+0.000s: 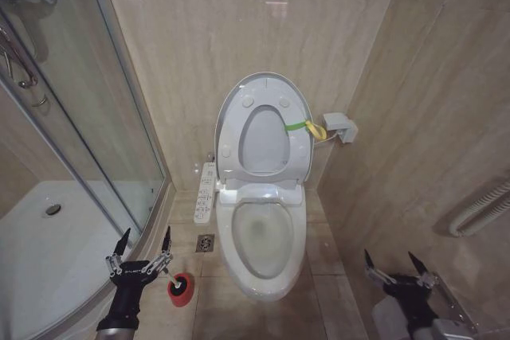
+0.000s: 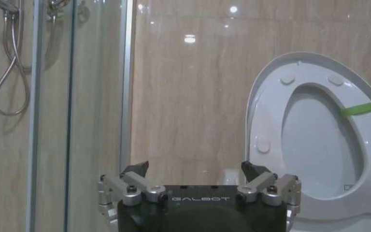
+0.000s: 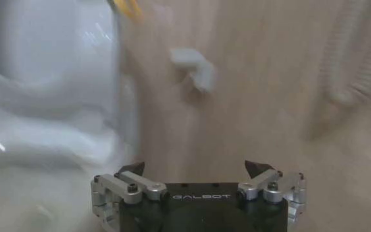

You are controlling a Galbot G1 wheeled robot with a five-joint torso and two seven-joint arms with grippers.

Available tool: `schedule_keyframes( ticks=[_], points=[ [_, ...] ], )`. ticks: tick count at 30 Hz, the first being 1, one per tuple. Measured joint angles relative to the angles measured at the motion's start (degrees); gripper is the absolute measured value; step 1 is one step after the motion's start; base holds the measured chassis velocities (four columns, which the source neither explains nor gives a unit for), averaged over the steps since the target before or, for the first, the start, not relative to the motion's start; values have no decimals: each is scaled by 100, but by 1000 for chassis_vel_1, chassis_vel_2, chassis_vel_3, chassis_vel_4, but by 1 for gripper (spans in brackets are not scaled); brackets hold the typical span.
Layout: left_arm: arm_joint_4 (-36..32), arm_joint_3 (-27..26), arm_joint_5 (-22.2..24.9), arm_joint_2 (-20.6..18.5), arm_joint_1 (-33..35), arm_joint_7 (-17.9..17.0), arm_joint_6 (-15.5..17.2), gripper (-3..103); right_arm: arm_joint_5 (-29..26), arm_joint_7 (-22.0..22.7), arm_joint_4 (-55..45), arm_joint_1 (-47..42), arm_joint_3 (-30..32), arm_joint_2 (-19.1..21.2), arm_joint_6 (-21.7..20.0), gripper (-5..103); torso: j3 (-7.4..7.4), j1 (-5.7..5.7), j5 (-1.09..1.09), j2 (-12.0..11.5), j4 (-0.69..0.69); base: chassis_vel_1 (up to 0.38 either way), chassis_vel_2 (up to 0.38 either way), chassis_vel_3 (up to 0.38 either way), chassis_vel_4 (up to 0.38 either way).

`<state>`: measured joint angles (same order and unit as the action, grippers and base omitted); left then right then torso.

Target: Open the toilet lid, clean the toilet bowl with a toilet brush, close the toilet lid, and flush.

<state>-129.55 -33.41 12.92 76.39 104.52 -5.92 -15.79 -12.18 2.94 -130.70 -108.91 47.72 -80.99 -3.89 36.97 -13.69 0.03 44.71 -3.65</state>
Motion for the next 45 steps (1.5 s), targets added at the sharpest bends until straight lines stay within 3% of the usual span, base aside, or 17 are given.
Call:
schedule_keyframes(
  ticks=[1,6,12,18,29,45],
  points=[
    [0,-3,0,-1,-1,-1,-1,97,-101,-97,-232,38,-148,-44,65,100,0,0,1,0,7,0,0,0,0],
    [0,-2,0,-1,0,-1,0,97,-361,-116,-803,46,-542,-157,-73,100,0,0,-3,0,3,0,0,0,0],
    [0,-1,0,0,0,-1,0,97,-349,-81,-914,75,-561,-99,-72,100,0,0,-3,0,4,0,0,0,0],
    [0,0,0,0,0,-1,0,97,30,25,-702,145,-502,-11,396,100,0,0,-3,0,4,0,0,0,0],
    [0,-1,0,0,-1,0,-1,97,39,-39,-335,449,-553,16,894,100,0,0,-3,0,4,0,0,0,0],
    [0,-1,0,0,-1,0,-1,97,-74,126,7,701,-487,104,1073,100,1,-4,-3,-1,4,-35,39,37,-43]
  ],
)
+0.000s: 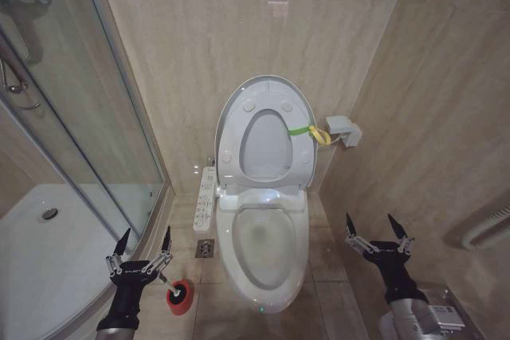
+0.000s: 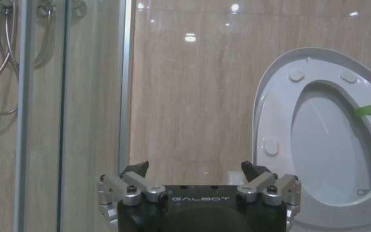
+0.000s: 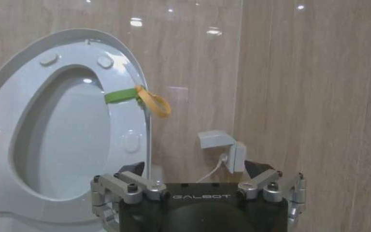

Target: Open the toilet lid, clean the toilet bowl with a toilet brush, close the toilet lid, and flush.

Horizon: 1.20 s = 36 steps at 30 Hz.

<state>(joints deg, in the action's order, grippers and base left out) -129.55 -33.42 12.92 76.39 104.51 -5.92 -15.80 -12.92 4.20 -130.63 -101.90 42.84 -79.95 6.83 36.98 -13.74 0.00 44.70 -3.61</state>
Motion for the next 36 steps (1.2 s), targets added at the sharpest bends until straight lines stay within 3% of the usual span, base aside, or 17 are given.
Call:
schedule_keyframes(
  ticks=[15,27,36],
  points=[
    [0,1,0,0,0,0,0,97,97,264,358,303,-6,22,334,100,-1,5,2,1,0,-17,-37,12,30],
    [0,0,0,0,0,0,0,97,161,274,348,412,-5,26,246,100,-2,5,0,2,0,0,0,0,0],
    [0,0,0,0,0,0,0,97,606,379,507,558,18,31,367,100,-1,2,0,1,0,-36,40,53,-29]
  ],
)
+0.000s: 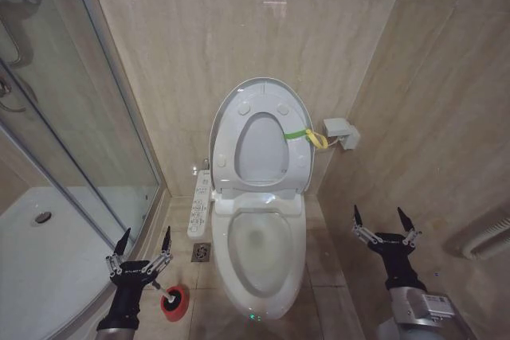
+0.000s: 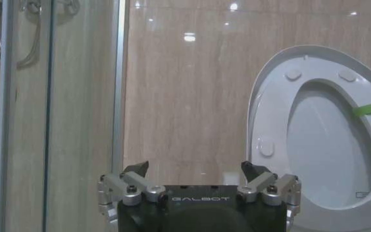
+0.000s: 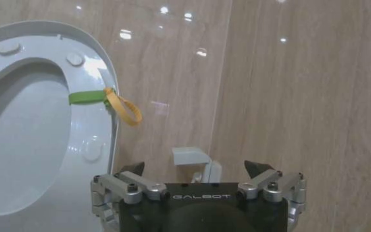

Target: Open the toilet lid, clean the toilet bowl with a toilet brush, close the toilet lid, and flush.

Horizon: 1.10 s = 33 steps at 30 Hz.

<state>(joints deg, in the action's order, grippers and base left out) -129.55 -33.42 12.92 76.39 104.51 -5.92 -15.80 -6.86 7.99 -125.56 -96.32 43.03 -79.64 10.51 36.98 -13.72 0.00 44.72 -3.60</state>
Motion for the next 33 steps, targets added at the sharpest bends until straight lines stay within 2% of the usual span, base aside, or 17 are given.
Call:
schedule_keyframes(
  ticks=[9,18,25,33],
  points=[
    [0,0,0,0,0,0,0,97,248,198,140,486,-141,-9,-228,100,-1,3,0,0,0,0,0,0,0],
    [0,0,0,0,0,0,0,97,196,334,747,1249,-275,455,-405,100,0,2,1,0,1,0,0,0,0],
    [0,-1,0,0,0,0,0,97,-45,468,1170,1909,-423,863,-488,100,0,2,1,0,0,0,0,0,0],
    [0,0,0,0,0,0,0,97,-305,564,1594,2751,-721,1012,-623,100,0,2,0,0,0,0,0,0,0]
  ],
)
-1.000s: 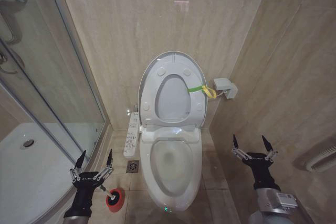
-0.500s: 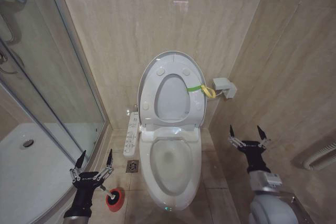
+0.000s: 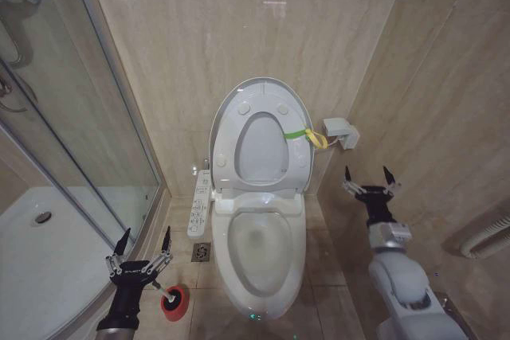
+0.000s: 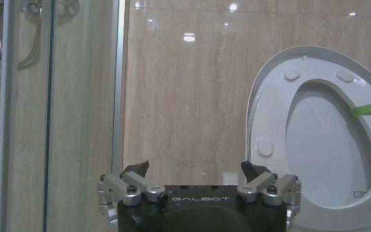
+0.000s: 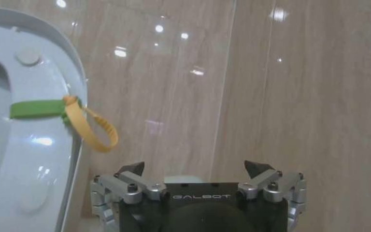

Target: Open the toilet lid, clean the toilet bowl with a toilet brush, close the toilet lid, and flush.

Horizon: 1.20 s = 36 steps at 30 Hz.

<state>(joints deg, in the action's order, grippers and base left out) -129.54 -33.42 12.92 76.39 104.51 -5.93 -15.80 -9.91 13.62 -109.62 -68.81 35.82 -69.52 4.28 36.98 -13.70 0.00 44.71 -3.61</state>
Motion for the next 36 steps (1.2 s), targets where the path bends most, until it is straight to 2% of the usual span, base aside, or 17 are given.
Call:
schedule_keyframes(
  ticks=[3,21,36],
  points=[
    [0,0,0,0,0,0,0,97,-65,56,306,481,-179,7,-54,100,0,0,0,0,1,0,0,0,0],
    [0,0,0,0,0,0,0,97,-117,210,1628,2129,-793,-126,-68,100,0,-1,-1,0,1,0,0,0,0],
    [0,0,0,0,0,0,0,97,-158,261,2066,2966,-1045,-54,-98,100,0,0,0,0,0,0,0,0,0]
  ],
)
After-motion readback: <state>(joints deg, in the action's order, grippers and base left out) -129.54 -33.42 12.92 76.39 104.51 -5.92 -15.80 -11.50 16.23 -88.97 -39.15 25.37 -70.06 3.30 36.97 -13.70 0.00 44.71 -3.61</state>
